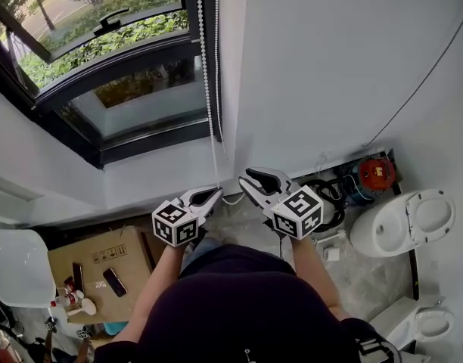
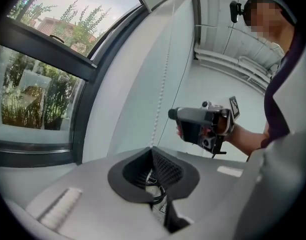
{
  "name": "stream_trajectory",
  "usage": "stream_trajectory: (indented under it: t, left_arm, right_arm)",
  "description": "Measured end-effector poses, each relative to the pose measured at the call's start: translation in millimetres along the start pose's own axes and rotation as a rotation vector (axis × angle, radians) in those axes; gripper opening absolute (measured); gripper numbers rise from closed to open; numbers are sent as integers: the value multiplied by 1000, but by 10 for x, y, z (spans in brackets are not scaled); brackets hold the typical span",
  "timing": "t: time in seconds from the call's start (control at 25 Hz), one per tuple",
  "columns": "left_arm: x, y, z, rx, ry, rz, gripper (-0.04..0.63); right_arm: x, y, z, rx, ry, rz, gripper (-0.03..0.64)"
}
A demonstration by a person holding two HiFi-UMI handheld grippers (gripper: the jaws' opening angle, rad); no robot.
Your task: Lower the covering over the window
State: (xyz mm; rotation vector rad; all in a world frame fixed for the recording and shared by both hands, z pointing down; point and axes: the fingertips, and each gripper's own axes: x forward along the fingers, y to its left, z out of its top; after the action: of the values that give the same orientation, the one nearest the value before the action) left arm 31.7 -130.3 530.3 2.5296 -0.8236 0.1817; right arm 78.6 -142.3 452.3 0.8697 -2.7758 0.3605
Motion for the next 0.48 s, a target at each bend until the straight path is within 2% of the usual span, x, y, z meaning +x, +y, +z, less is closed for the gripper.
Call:
stream_trajectory:
  t: [0.2,0.32,0.48]
  left_arm:
    - [40,-24,-3,-9,8,-14,12]
    - [50,-43,1,-15,5,-19,12]
    - [66,-66,-8,-15,4,-23,12]
  right_arm:
    - [-159,74,561,-58,-140,2,67]
    - [-163,198,892,-109,-212,35,67]
    - [-4,327,1058,-152,-218,81,67]
